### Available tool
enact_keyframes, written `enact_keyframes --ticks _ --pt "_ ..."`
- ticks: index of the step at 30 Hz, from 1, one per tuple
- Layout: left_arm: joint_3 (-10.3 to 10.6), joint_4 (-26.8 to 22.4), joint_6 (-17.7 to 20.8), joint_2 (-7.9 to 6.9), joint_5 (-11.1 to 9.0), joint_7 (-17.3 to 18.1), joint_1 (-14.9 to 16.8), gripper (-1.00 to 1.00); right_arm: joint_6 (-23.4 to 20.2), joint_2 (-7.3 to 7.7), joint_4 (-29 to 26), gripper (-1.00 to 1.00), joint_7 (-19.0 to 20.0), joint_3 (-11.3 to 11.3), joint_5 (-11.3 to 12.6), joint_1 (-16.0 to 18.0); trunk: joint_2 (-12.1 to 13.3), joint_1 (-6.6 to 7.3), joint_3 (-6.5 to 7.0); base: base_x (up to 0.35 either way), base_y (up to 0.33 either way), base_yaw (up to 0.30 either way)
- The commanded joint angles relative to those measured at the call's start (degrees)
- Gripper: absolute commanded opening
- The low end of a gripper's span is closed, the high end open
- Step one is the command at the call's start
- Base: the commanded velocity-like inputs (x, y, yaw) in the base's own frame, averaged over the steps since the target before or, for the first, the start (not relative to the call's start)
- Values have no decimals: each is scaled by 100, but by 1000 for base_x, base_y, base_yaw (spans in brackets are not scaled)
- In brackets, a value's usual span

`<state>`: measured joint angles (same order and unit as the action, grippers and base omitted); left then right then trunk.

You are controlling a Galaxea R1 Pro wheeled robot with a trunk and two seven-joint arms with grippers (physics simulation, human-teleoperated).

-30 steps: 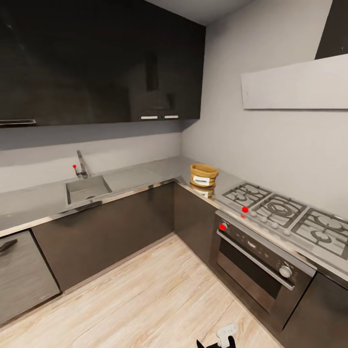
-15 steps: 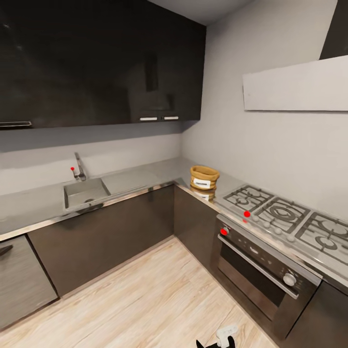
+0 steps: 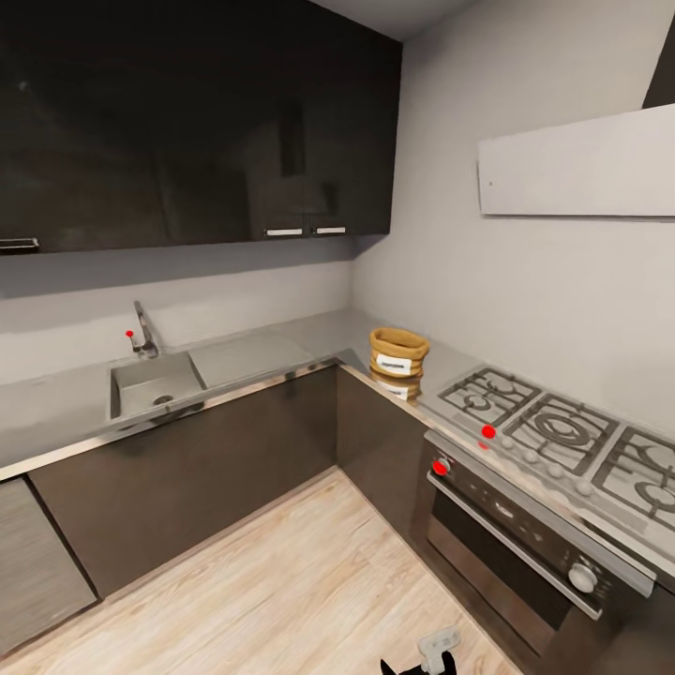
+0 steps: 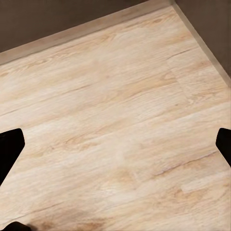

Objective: In the kitchen, take the popcorn bag from the countertop, put it into the microwave, and heat it until the popcorn is cooked so the cooked popcorn ends up inside the bag.

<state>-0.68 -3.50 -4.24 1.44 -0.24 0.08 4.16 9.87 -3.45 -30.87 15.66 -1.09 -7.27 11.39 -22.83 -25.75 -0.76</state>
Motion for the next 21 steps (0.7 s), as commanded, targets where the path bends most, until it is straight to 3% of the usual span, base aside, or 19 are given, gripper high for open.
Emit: enact_keyframes --ticks 1,17,21 --pt "-5 6 -22 2 -2 1 4 100 24 -2 2 100 5 13 -58 3 -9 -3 -8 18 0 0" --pt "21 5 -26 26 24 1 -7 100 27 -2 2 100 7 11 -60 3 -9 -3 -8 2 0 0" --pt "18 6 27 32 34 -13 3 100 30 1 -5 100 -15 -7 -90 3 -9 -3 -8 161 -49 0"
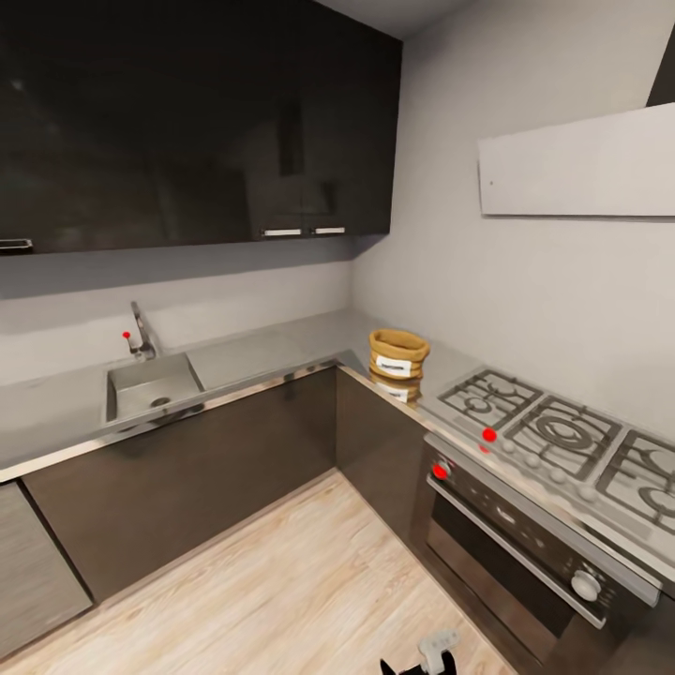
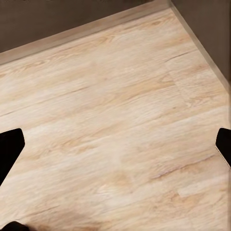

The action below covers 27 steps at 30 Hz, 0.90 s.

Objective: In the kitchen, take the popcorn bag from the countertop, put it into the microwave, and heat it until the popcorn is cooked so the cooked popcorn ends up inside the bag.

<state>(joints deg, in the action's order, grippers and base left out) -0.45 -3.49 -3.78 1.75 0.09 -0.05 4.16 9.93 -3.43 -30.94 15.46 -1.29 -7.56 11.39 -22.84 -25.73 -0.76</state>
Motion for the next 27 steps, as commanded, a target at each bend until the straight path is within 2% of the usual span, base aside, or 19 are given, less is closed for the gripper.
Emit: enact_keyframes --ticks 1,12,15,18,19,20,21,24,25,27 --pt "-9 10 -6 -12 -14 -2 5 100 25 -5 0 100 -3 0 -78 3 -8 -5 -8 238 -23 0" --pt "-26 15 8 17 -28 -22 -46 100 23 -4 -101 100 9 -12 -96 3 -8 -5 -8 45 -4 0" --pt "-49 23 15 -11 -43 -39 -50 100 23 -12 -181 100 32 -36 -103 3 -8 -5 -8 303 0 0" --pt "-38 25 14 -17 -44 -18 -56 100 -97 -14 -611 100 58 -623 -106 44 -8 -5 -8 340 0 0" --pt "-36 26 12 -12 -44 -17 -59 100 -241 -12 -859 100 60 -791 -104 48 -8 -5 -8 343 0 0" --pt "-31 25 10 -3 -44 -15 -62 100 -649 -12 -1308 100 59 -992 -101 52 -8 -5 -8 344 0 0" --pt "-29 26 10 2 -44 -14 -66 100 -1001 -13 -1637 100 60 -1078 -100 57 -8 -5 -8 344 0 0" --pt "-26 26 6 9 -45 -13 -89 100 -2053 -15 -2796 100 66 -1193 -97 75 -8 -5 -8 227 0 0" --pt "-26 26 3 13 -44 -13 -100 100 -2506 -13 -3387 100 68 -1216 -97 99 -8 -5 -8 73 0 0" --pt "-20 27 1 16 -44 -14 -107 100 -3048 -11 -4118 100 70 -1232 -97 203 -8 -5 -8 38 0 0"
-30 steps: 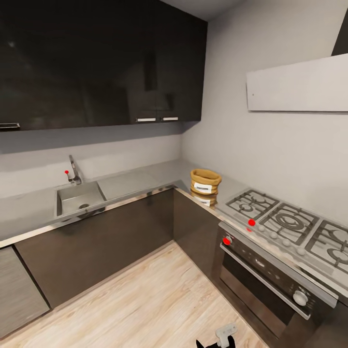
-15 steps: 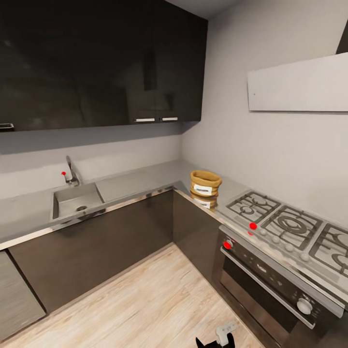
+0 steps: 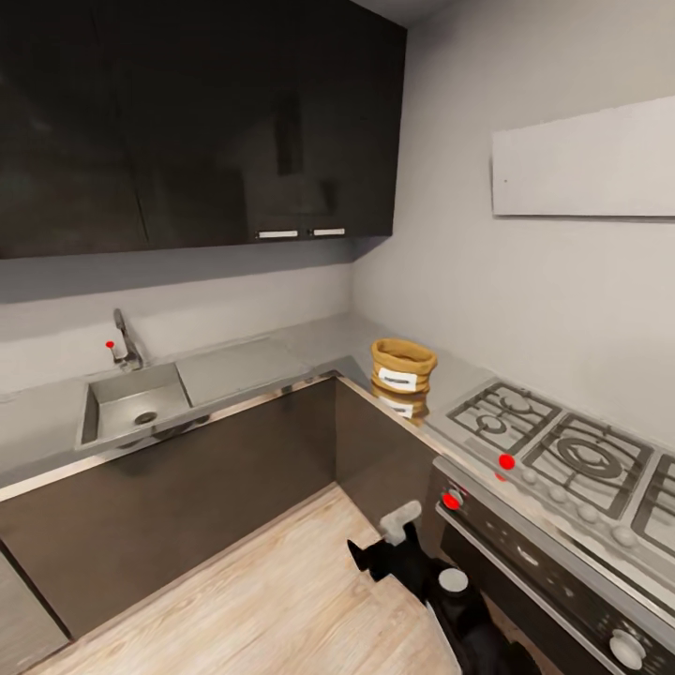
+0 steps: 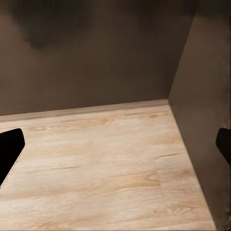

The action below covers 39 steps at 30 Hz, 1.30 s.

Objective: In the kitchen, take the popcorn bag from the countertop, put it into the microwave, and heat it until the popcorn is cooked so the cooked popcorn ends up inside the bag.

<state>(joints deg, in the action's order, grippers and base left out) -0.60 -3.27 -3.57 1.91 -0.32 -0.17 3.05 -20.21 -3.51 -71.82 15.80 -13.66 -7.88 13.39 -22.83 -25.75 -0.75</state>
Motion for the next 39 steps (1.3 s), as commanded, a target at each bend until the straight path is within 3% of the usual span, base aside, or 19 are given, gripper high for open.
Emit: enact_keyframes --ticks 1,3,5,6,8,11,12,15,16,17,19,21,26,39 --pt "-4 4 -20 1 -3 -3 2 100 -287 -1 -351 100 37 2 -64 92 -9 -3 -9 19 0 0" --pt "0 3 -21 6 0 -2 -2 100 -808 7 -837 100 53 -4 -57 434 -9 -3 -9 10 0 0" --pt "1 4 -21 16 4 -2 -1 100 -1600 8 -1145 100 88 1 -23 1107 -9 -3 -9 3 0 0" --pt "5 3 -21 21 10 -1 -3 100 -2206 1 -1227 100 162 1 -7 1863 -9 -3 -9 1 0 0" --pt "6 2 -21 26 13 -1 -5 100 -2734 -9 -1238 100 272 9 -1 2713 -9 -3 -9 0 0 0" --pt "7 2 -21 28 14 -1 -4 100 -3323 -45 -1191 100 331 21 4 3710 -9 -3 -9 0 0 0" --pt "11 2 -21 29 17 -1 -2 100 -3624 -76 -1023 100 356 25 5 4238 -9 -3 -9 0 0 0" --pt "21 2 -22 29 22 6 1 100 -3979 -239 72 100 456 26 1 5359 -9 -3 -9 0 0 0" --pt "23 2 -22 29 22 7 2 100 -3979 -332 929 100 479 40 5 5928 -9 -3 -9 0 0 0" --pt "24 2 -22 29 23 7 0 100 -3979 -371 1528 100 491 48 12 6291 -9 -3 -9 0 0 0" --pt "24 2 -25 29 23 8 -1 100 -3979 -412 2587 100 502 72 19 6911 -9 -3 -9 0 0 0" --pt "21 2 -22 29 19 6 0 100 -3979 -426 3276 100 504 160 22 7351 -9 -3 -9 0 0 0" --pt "-14 2 -22 9 -7 1 2 100 -3979 -408 3566 100 507 548 2 7555 -9 -3 -9 72 0 0" --pt "-28 2 -4 10 -8 -14 3 100 -3979 -364 3646 100 502 568 -56 7517 -9 -3 -9 326 -10 0"
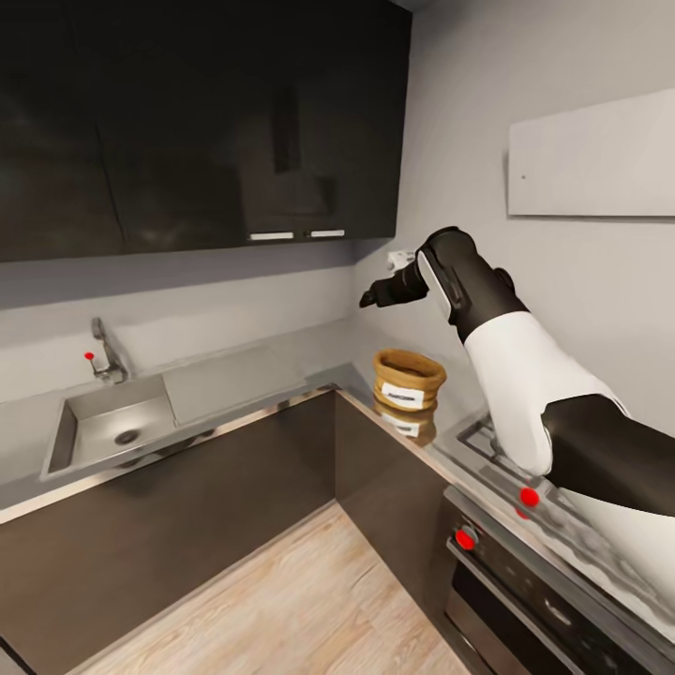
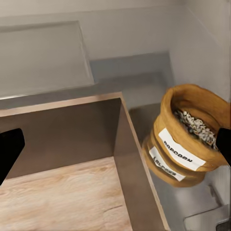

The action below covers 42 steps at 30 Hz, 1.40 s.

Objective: In the kitchen, take the popcorn bag from the countertop, put it into the microwave, and heat it until the popcorn is cooked so the cooked popcorn ends up inside the bag.

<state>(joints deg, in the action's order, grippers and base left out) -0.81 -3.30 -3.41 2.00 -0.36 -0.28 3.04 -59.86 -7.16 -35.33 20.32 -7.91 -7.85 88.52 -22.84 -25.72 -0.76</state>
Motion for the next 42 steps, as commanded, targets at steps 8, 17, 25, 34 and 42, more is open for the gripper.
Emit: enact_keyframes --ticks 8,17,25,34,42 --pt "25 10 -35 18 2 -16 -5 100 -14 278 10 100 62 -34 -60 -157 -8 -6 -8 228 -95 0" --pt "12 5 -37 20 -2 -25 -23 100 -14 478 9 100 68 -74 -62 -395 -8 -6 -8 77 -162 0" --pt "10 5 -37 19 -6 -16 -23 100 -14 479 8 100 68 -185 -59 -406 -8 -6 -8 159 -157 0" --pt "-168 -2 -37 13 -9 -25 -24 100 -14 484 16 100 77 -272 -58 -415 -8 -6 -8 51 -3 0" --pt "-222 -4 -37 11 -8 -25 -23 100 -14 487 16 100 73 -272 -58 -497 -8 -6 -8 293 0 43"
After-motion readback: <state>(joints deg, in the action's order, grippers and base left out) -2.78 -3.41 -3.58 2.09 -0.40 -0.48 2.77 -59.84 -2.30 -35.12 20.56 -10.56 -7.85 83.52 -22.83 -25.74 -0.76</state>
